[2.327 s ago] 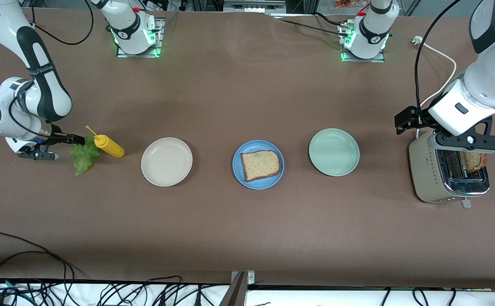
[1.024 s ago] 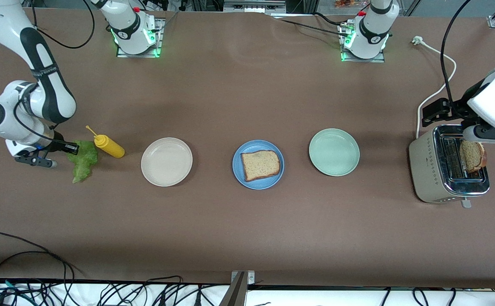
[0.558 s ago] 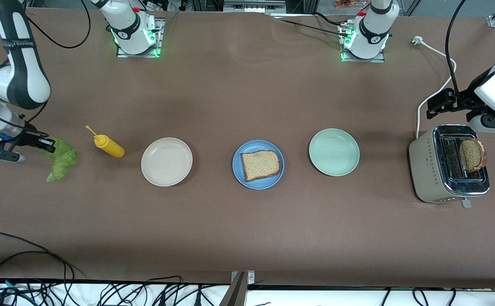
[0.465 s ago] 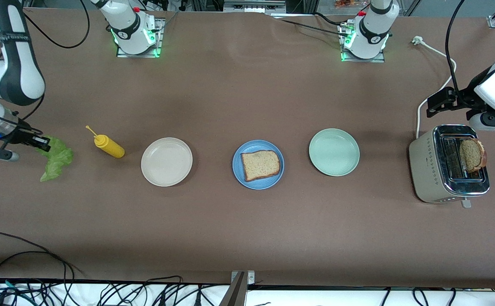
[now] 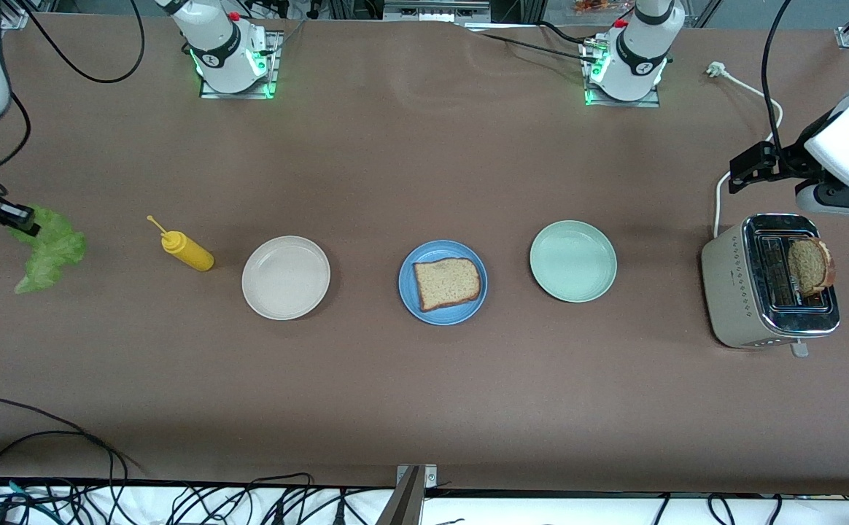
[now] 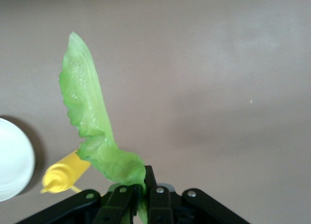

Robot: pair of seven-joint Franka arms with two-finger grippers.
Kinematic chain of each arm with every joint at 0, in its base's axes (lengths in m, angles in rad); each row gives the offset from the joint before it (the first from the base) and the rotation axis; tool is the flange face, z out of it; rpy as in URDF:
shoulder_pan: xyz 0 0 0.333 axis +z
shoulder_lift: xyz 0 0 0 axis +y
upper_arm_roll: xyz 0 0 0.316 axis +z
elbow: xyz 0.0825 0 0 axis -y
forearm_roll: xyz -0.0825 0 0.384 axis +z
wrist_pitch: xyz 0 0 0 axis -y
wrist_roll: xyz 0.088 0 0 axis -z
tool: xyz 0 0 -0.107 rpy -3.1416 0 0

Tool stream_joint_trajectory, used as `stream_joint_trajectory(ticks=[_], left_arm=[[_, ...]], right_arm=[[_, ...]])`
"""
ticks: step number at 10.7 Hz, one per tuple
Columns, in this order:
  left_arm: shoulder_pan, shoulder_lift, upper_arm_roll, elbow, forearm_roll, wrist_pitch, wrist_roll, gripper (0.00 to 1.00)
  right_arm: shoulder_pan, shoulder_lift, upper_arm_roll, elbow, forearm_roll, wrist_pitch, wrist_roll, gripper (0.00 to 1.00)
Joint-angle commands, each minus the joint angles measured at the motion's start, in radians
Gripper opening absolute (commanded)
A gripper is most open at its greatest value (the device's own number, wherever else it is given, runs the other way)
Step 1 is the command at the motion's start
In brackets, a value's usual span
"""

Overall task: Make sandwich in blue plate with both arms
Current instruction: 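Grasp the green lettuce leaf with the right gripper and lift it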

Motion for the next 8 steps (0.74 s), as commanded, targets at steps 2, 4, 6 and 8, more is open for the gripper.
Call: stream_joint_trajectory(ticks=[2,4,6,8], left_arm=[[0.009,-0.044,0.016,-0.050,-0.029,0.026,0.055,1.00],[0.009,-0.042,0.016,-0.045,-0.023,0.018,0.052,1.00],[0.009,-0.042,0.017,-0.045,-0.023,0.016,0.053,1.00],[0.009,-0.042,0.017,-0.045,-0.021,0.016,0.053,1.00]], right_arm=[[-0.008,-0.057,0.160,0.063,-0.004,-0.107,0.331,0.00],[-0.008,-0.058,0.240,0.093,0.014,-0.136,0.506,0.00],[-0.008,-0.056,0.321,0.126,0.059,-0.141,0.686,0.00],[0.006,-0.026,0.383,0.196,0.062,-0.150,0.858,0.00]])
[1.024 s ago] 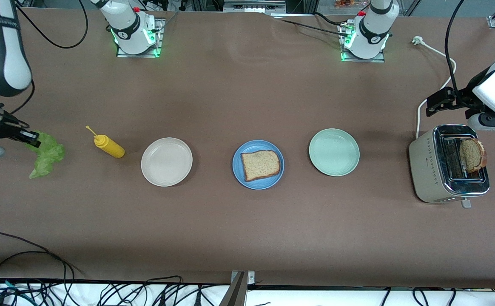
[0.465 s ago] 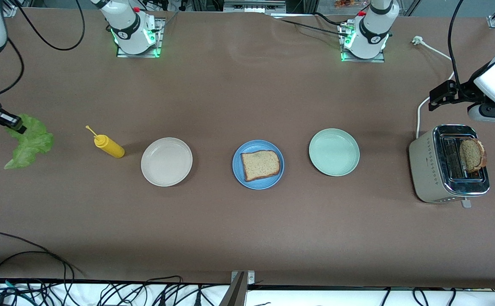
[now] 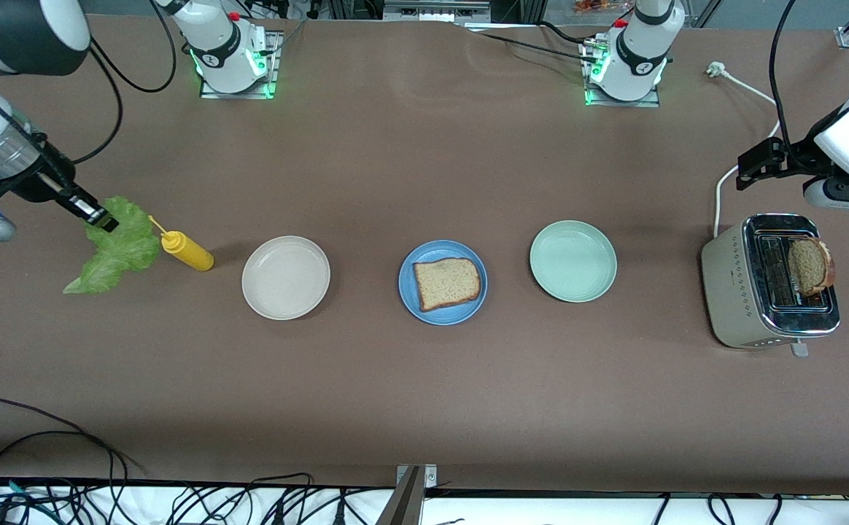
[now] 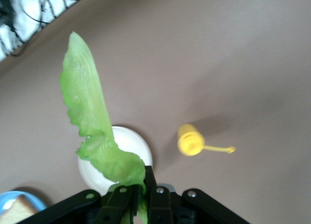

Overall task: Make sandwich in blue plate with both arms
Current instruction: 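Grasp the green lettuce leaf with the right gripper and lift it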

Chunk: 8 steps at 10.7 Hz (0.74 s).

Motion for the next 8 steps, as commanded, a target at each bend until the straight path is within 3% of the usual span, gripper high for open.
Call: stream_joint_trajectory(ticks=[1,5,8], left_arm=[[0.005,-0.026,0.004,-0.026,-0.021,0.010,0.026,1.00],[0.004,-0.026,0.002,-0.021,-0.018,0.010,0.026,1.00],[0.004,-0.025,0.002,-0.021,-0.018,0.008,0.026,1.00]], right_arm=[[0.004,0.030,0.079,0.102,0.024,-0.038,0.212,0.00],[0.049,0.108,0.214,0.113,0.024,0.002,0.452,0.00],[0.167,0.175,0.222,0.113,0.010,0.105,0.627,0.00]])
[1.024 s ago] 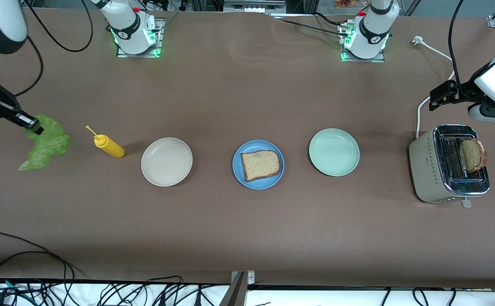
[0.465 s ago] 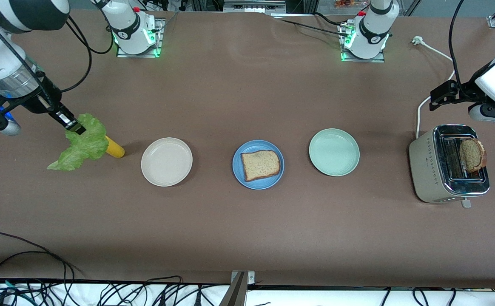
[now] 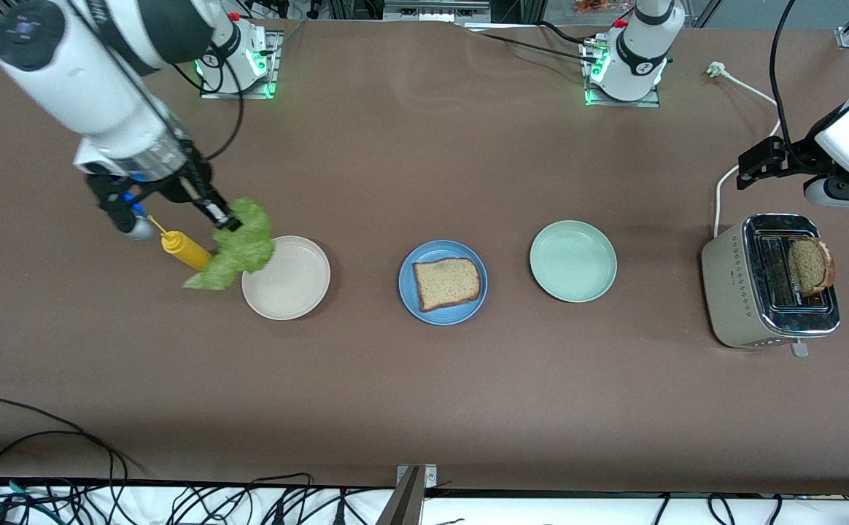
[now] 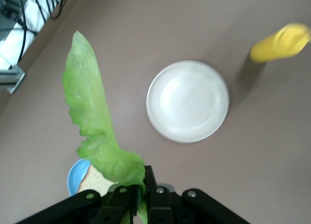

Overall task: Make sandwich in blue plate with both arms
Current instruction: 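Carry the lettuce with the right gripper over the bread on the blue plate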

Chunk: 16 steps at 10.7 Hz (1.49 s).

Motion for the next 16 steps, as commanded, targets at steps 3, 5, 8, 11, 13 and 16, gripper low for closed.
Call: stream_joint_trajectory(ticks=[3,5,8,11,13,16], left_arm=[[0.004,-0.022,0.002,-0.021,-0.017,0.009,0.025,1.00],[0.004,-0.022,0.002,-0.021,-0.017,0.009,0.026,1.00],[0.005,-0.022,0.002,-0.021,-0.017,0.008,0.028,1.00],[0.005,-0.022,0.002,-0.021,-0.017,0.008,0.033,1.00],[0.005,-0.022,0.002,-0.021,-0.018,0.008,0.031,1.00],[0.005,-0.022,0.002,-0.021,-0.018,0.009,0.033,1.00]], right_arm=[[0.177,0.129,0.002,0.040,-0.012,0.124,0.265,0.00],[0.247,0.198,0.001,0.040,-0.029,0.193,0.344,0.00],[0.315,0.290,0.001,0.040,-0.107,0.272,0.486,0.00],[0.375,0.399,-0.002,0.113,-0.121,0.319,0.568,0.00],[0.430,0.476,-0.006,0.181,-0.196,0.321,0.687,0.00],[0.488,0.533,-0.006,0.197,-0.267,0.359,0.835,0.00]])
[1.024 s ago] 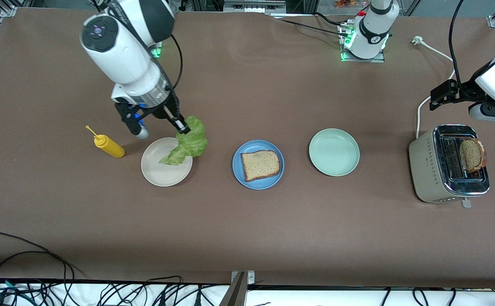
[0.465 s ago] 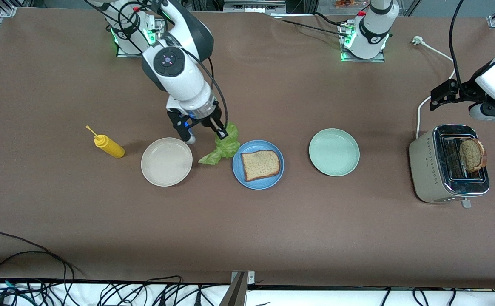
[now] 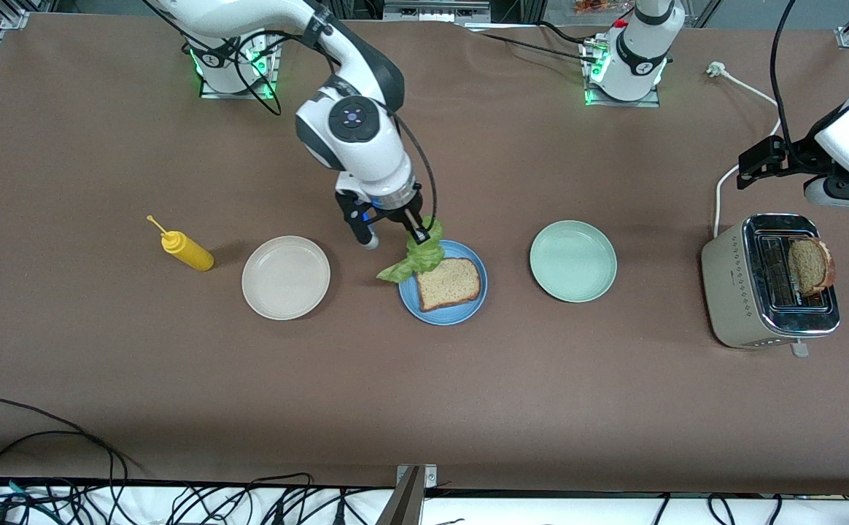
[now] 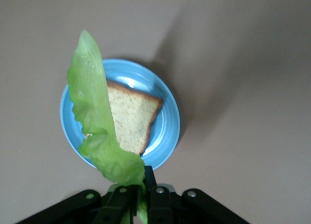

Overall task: Make sandwich in blue plate with both arms
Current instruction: 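Carry the lettuce with the right gripper over the bread on the blue plate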

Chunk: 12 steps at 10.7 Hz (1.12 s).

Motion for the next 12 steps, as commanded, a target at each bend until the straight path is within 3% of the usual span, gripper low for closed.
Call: stream_joint_trajectory(ticks=[1,5,7,10,12], left_arm=[[0.005,-0.021,0.002,-0.019,-0.018,0.009,0.025,1.00],[0.005,-0.021,0.002,-0.019,-0.018,0.008,0.025,1.00],[0.005,-0.021,0.002,-0.019,-0.018,0.009,0.025,1.00],[0.005,-0.021,0.002,-0.019,-0.024,0.009,0.025,1.00],[0.005,-0.021,0.002,-0.019,-0.027,0.009,0.025,1.00]], right_arm=[[0.042,0.074,-0.005,0.055,-0.035,0.068,0.116,0.00],[0.042,0.146,-0.007,0.066,-0.043,0.206,0.154,0.00],[0.056,0.215,-0.019,0.142,-0.043,0.213,0.153,0.00],[0.120,0.260,-0.096,0.187,-0.046,0.252,0.157,0.00],[0.123,0.284,-0.102,0.191,-0.046,0.297,0.157,0.00]])
